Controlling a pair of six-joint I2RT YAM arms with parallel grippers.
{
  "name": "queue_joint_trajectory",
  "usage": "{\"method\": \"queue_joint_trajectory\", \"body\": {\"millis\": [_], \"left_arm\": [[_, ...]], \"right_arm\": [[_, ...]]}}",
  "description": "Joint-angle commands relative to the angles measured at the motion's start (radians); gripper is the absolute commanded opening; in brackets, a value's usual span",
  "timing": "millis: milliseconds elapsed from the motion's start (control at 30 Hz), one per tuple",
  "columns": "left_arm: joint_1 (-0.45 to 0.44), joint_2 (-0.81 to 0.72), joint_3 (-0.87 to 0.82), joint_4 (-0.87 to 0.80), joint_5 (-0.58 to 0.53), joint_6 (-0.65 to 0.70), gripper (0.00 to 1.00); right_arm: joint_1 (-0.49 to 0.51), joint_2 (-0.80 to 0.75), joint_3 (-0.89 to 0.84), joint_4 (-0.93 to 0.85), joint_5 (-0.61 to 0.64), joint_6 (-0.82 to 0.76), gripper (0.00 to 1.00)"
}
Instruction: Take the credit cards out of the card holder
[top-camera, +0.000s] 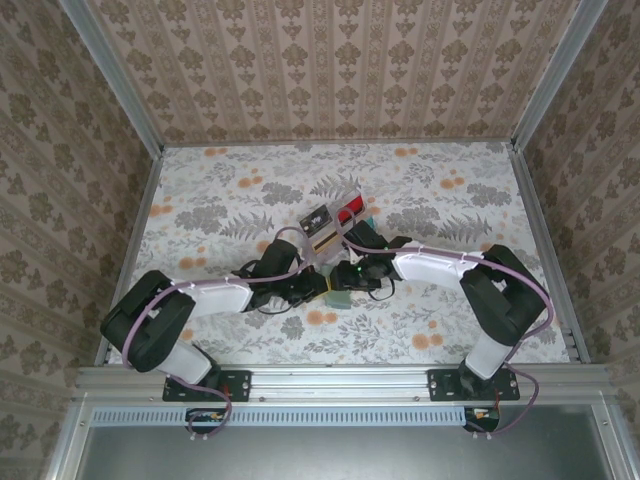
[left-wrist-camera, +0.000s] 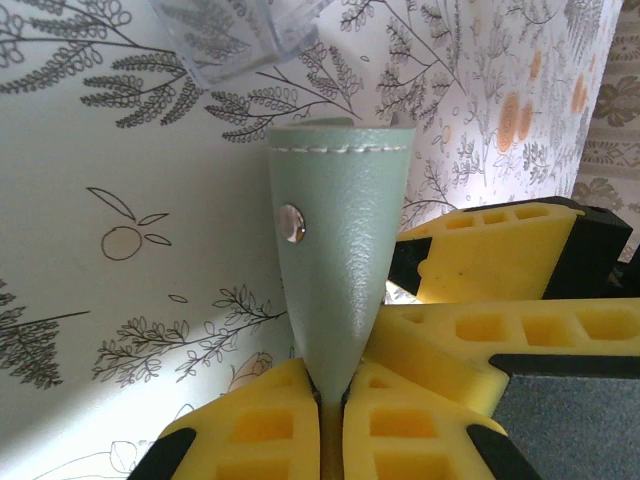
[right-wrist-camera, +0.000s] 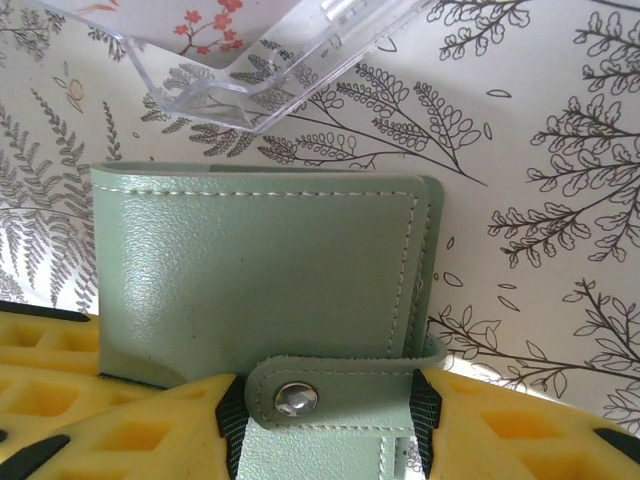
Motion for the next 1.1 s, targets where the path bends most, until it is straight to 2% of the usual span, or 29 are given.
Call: {"method": "queue_joint_trajectory", "body": {"millis": [0,133,300,467,600,767,933,1067], "left_arm": [[-0.006,0.009,0.033,0.032,0.027,0.021,0.08],[-0.007,0.004,0.028,0.028,0.022,0.019,0.07],[-0.008,-0.018,0.020,-0.014,-0.008,0.016,0.04],[-0.002,-0.027,-0.010,-0.037,-0.031,0.015,0.00],[0.005,-0.023,-0.029,-0.048,-0.035,0.014,0.00],[0.006,-0.024,-0.031,-0.048,-0.038,0.016,0.00],[0.005,-0.021,-0.023,-0.049,-0.036,0.020,0.00],[0.005,-0.017,-0.017,-0.057,-0.031,0.025,0.02]], "right_arm": [[0.012,0.022,0.023,0.007,-0.015,-0.001,0.52],[0.012,0.028,0.032,-0.031,0.056,0.008,0.52],[0.012,0.010,0.027,-0.122,0.183,0.018,0.44],[0.012,0.000,0.051,-0.265,0.330,0.027,0.43],[0.012,-0.008,0.061,-0.327,0.399,0.019,0.41],[0.012,-0.030,0.068,-0.332,0.408,0.020,0.39],[0.011,-0.041,0.063,-0.251,0.279,-0.002,0.39],[0.012,-0.079,0.051,-0.188,0.235,-0.010,0.42]]}}
